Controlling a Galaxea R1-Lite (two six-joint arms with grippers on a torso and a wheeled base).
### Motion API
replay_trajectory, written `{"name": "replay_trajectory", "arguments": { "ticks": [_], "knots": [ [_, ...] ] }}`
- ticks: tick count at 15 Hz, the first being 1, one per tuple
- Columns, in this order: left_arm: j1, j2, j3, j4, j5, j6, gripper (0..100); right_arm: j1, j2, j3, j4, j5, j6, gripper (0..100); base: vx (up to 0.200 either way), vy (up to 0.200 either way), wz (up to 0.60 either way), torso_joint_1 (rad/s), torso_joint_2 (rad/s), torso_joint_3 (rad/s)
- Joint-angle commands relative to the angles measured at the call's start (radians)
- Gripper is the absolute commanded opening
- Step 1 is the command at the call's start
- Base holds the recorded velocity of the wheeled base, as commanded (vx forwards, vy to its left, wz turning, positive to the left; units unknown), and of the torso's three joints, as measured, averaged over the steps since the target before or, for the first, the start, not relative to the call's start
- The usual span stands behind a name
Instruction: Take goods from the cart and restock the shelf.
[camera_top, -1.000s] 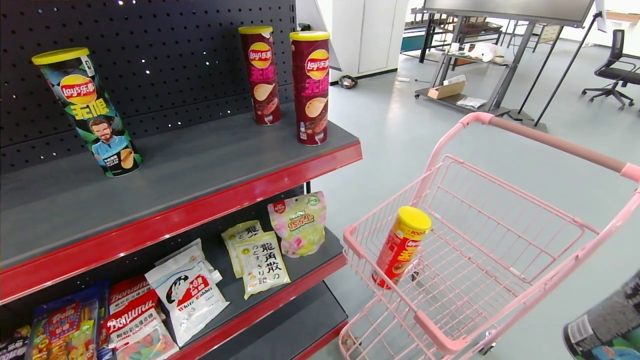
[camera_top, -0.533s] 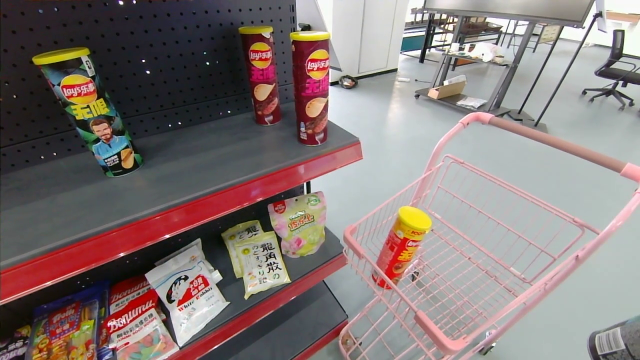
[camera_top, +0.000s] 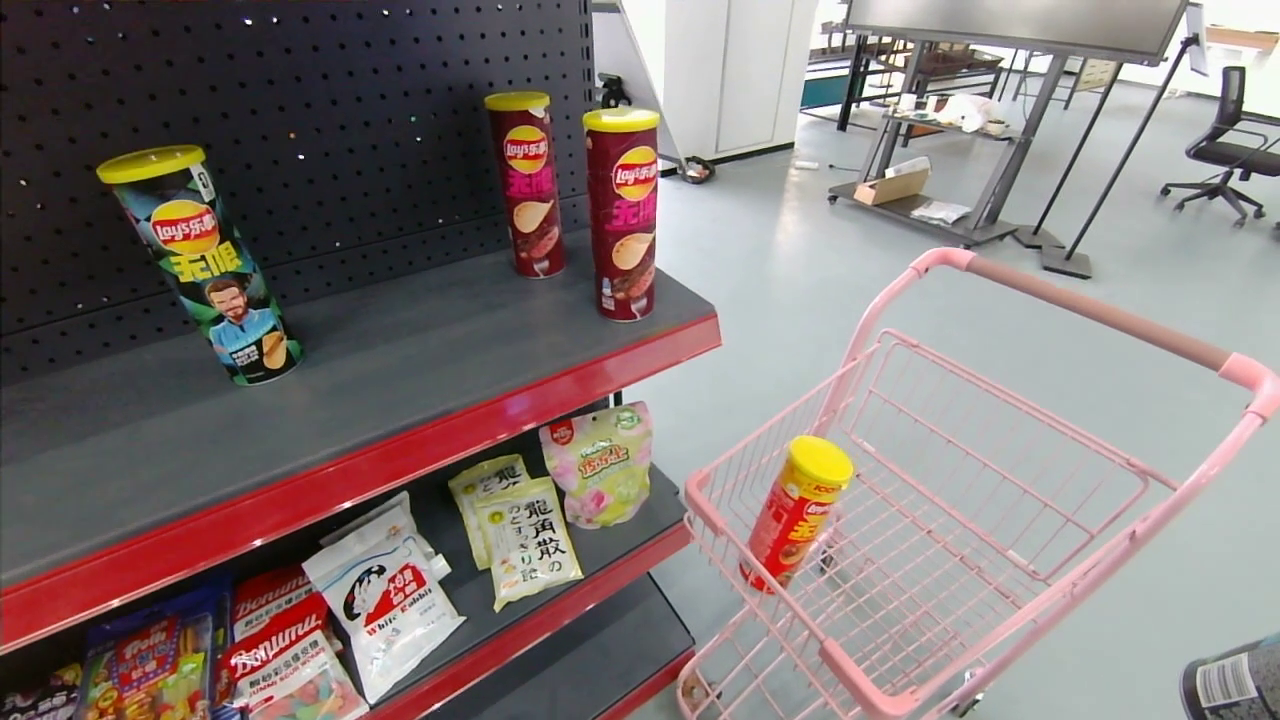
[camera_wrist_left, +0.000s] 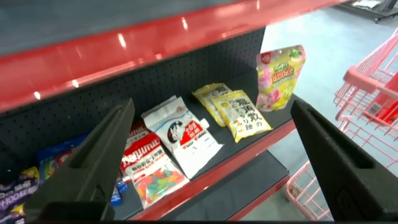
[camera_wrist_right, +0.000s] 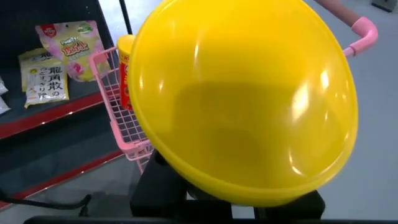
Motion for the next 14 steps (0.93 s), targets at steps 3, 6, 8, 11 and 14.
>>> {"name": "replay_trajectory", "arguments": {
  "ticks": [3,6,8,11,14],
  "knots": [
    [0.000,0.000,0.000,0.000,0.000,0.000,100,0.001,0.015,0.000,-0.001,0.000,0.000,0,0.000,0.000,0.00,0.240,-0.59,-0.360],
    [0.000,0.000,0.000,0.000,0.000,0.000,100,0.002,0.028,0.000,-0.001,0.002,0.000,0,0.000,0.000,0.00,0.188,-0.45,-0.268],
    [0.000,0.000,0.000,0.000,0.000,0.000,100,0.001,0.032,0.000,-0.004,0.002,0.001,0,0.000,0.000,0.00,0.168,-0.39,-0.229],
    [0.002,0.000,-0.002,0.000,0.000,0.000,100,0.002,0.043,-0.002,-0.005,0.002,0.001,0,0.000,0.000,0.00,0.154,-0.37,-0.211],
    [0.000,0.000,0.000,0.000,0.000,-0.002,100,0.002,0.049,-0.002,-0.005,0.003,0.001,0,0.000,0.000,0.00,0.159,-0.37,-0.209]
  ]
}}
